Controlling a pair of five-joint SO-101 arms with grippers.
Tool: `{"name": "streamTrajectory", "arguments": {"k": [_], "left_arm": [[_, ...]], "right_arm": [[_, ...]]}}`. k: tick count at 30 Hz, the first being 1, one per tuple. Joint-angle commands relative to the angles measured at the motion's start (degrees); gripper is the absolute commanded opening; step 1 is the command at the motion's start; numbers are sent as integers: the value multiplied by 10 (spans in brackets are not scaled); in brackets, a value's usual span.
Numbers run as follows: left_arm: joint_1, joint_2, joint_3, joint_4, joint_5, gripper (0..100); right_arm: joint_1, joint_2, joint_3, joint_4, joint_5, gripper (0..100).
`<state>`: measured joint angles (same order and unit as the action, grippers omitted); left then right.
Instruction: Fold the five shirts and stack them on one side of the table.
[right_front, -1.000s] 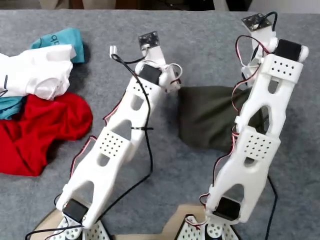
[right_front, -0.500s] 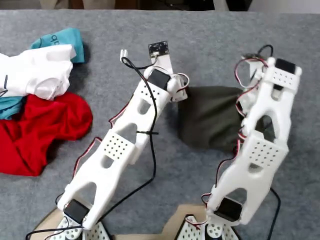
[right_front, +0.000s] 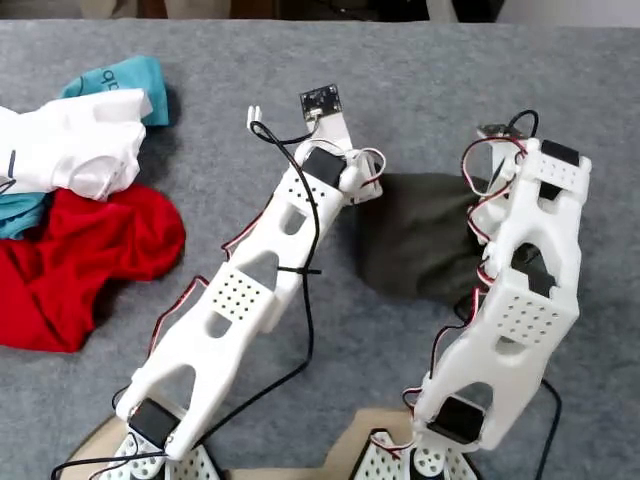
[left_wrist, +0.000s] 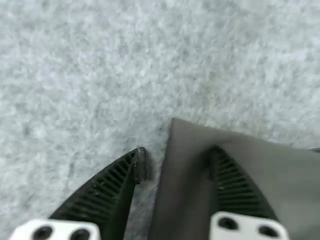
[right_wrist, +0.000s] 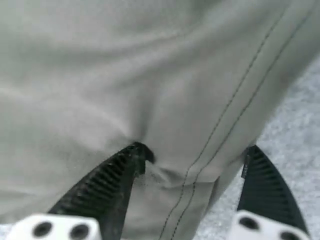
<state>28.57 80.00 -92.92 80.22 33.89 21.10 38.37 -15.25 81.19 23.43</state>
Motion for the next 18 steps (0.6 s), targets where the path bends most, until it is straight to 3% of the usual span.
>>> {"name": "streamTrajectory", "arguments": {"k": [1,5,8,18], "left_arm": [[-2,-7,15,-47,4,116],[-2,-8,24,-67,4,25],[-1,-8,25,-66,4,20],[5,-14,23,-63,4,19]], "right_arm": [[-16,19,-24,4,3,265],[-15,64,-88,45,1,94],[-15,102,-148,83,1,2],[51,132,-301,167,-13,4]]}}
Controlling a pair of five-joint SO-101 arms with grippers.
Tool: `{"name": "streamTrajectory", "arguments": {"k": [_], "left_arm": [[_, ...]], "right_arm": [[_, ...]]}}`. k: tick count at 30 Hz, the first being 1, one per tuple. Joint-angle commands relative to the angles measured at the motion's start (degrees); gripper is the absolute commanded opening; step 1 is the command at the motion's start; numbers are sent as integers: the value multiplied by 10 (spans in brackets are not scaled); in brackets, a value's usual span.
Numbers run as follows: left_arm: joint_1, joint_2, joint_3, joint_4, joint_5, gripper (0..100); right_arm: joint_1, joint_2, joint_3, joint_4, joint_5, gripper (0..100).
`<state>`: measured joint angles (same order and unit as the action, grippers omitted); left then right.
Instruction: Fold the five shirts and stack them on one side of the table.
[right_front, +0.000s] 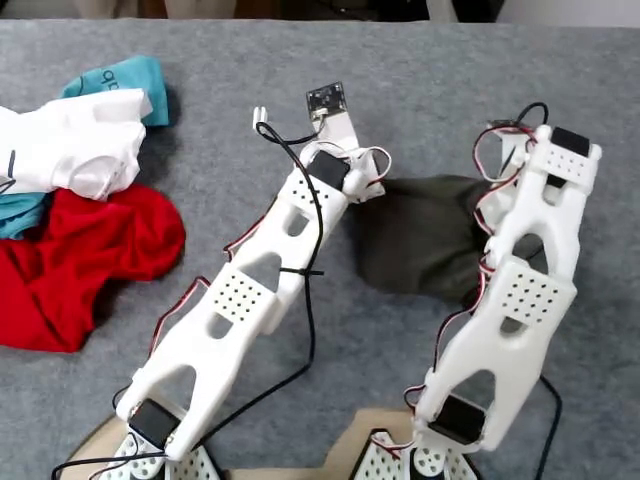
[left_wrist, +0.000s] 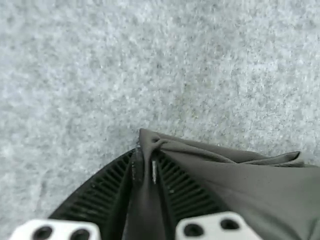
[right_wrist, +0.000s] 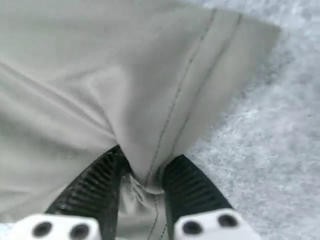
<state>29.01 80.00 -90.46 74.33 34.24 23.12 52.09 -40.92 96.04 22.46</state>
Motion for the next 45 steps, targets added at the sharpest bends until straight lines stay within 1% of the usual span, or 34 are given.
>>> {"name": "streamTrajectory", "arguments": {"k": [1,5,6,8,10,11,12,18,25,29,34,42,45], "left_arm": [[2,-14,-2,-4,0,19],[21,-14,-2,-5,-1,33],[28,-14,-2,-3,0,64],[33,-18,-12,26,5,164],[29,-33,-50,79,45,247],[24,-41,-58,97,56,263],[17,-50,-55,103,55,264],[-37,-134,-53,125,-18,264],[-85,-172,-53,157,-67,264],[-91,-172,-52,187,-82,264],[-94,-172,-53,207,-82,264],[-94,-172,-52,211,-84,264],[-94,-174,-52,212,-110,264]], "right_arm": [[39,-7,-56,28,-3,4],[70,-12,-70,46,8,4],[78,-11,-69,46,8,4],[95,-9,-68,47,7,4],[117,-9,-68,47,7,4],[129,-10,-68,47,8,4],[141,-10,-68,47,8,4],[228,-9,-68,55,10,4],[338,-11,-68,56,51,4],[403,-11,-72,56,71,4],[494,-12,-73,57,111,4],[636,-12,-72,60,188,4],[678,-12,-73,60,215,4]]}}
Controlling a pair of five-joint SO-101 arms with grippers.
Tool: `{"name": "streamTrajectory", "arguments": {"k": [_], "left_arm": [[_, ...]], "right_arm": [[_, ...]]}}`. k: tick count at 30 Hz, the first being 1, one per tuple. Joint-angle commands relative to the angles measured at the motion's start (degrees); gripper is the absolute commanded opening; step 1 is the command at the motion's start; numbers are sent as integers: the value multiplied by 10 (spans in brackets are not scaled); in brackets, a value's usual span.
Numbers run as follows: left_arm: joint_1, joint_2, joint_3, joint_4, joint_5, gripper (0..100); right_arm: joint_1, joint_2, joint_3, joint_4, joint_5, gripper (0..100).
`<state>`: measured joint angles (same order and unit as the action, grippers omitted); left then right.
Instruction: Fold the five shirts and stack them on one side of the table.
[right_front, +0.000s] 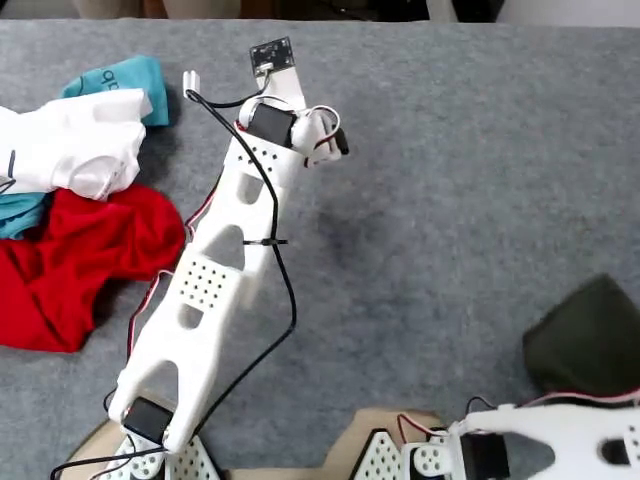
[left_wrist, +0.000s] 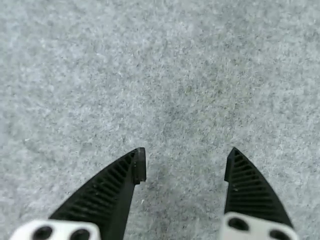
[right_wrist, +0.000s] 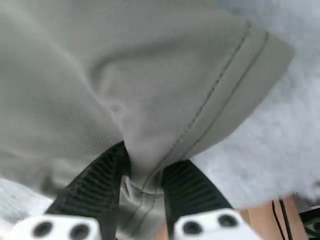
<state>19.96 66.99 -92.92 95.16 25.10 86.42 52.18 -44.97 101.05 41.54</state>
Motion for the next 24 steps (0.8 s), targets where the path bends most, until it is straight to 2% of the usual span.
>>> {"name": "streamTrajectory", "arguments": {"k": [1,4,8,14,19,24], "left_arm": [[-4,-45,-28,8,-23,264],[-5,-46,-27,11,-23,264],[-19,-46,-27,11,-23,264],[-43,-47,-28,48,-22,264],[-82,-48,-29,51,-22,264],[-125,-72,-29,54,-22,264]], "right_arm": [[53,-12,-32,10,36,4],[59,-10,-29,7,62,5],[30,-13,-32,5,60,12],[11,-27,-38,9,65,186],[-2,-107,-36,11,98,337],[-34,-230,-15,13,96,372]]}}
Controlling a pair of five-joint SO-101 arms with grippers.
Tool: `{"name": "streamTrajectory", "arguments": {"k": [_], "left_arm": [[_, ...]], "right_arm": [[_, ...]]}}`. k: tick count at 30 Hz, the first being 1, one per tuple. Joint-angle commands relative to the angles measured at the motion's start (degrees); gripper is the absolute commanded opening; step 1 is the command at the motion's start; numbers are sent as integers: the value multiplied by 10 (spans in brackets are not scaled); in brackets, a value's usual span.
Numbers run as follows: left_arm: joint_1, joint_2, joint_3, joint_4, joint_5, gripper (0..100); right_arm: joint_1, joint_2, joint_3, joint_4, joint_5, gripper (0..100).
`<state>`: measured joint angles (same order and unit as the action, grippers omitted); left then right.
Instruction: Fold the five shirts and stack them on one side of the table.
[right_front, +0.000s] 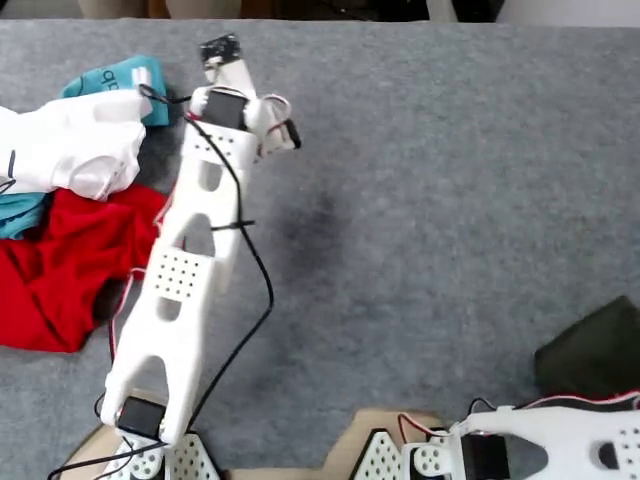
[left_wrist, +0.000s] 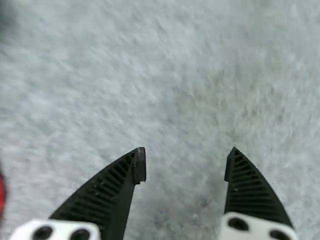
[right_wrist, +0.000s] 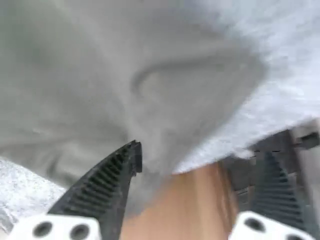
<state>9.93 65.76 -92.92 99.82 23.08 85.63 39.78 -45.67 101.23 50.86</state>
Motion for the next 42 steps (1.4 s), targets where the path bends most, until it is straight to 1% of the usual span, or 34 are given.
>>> {"name": "streamTrajectory", "arguments": {"k": [1,3,6,9,11,14,17,20,22,24,26,28,30,34,38,40,42], "left_arm": [[-33,-69,-29,8,-2,264],[-52,-92,-28,9,-3,264],[-81,-125,-25,9,-16,264],[-113,-153,-24,9,-52,259],[-135,-166,-24,9,-84,229],[-175,-182,-24,9,-136,203],[-226,-196,-24,10,-165,205],[-287,-204,-24,10,-185,213],[-335,-210,-24,10,-189,231],[-389,-211,-24,10,-191,237],[-441,-206,-24,10,-208,237],[-484,-202,-19,9,-234,236],[-512,-182,0,-3,-252,236],[-530,-116,39,-61,-255,233],[-535,-40,45,-122,-254,226],[-533,-16,27,-136,-254,180],[-532,-9,-6,-137,-254,111]], "right_arm": [[-37,-138,10,11,3,372],[-67,-204,63,11,2,372],[-138,-314,179,11,-9,352],[-246,-424,299,10,-55,235],[-339,-492,364,9,-88,134],[-484,-563,413,9,-165,5],[-616,-589,415,9,-249,19],[-726,-587,405,9,-315,12],[-796,-575,390,9,-334,12],[-850,-546,367,8,-328,12],[-883,-502,334,3,-324,12],[-895,-443,289,-6,-324,14],[-902,-372,227,-4,-324,15],[-914,-242,102,11,-329,13],[-934,-191,42,11,-329,12],[-944,-190,36,11,-329,12],[-948,-190,36,11,-329,12]]}}
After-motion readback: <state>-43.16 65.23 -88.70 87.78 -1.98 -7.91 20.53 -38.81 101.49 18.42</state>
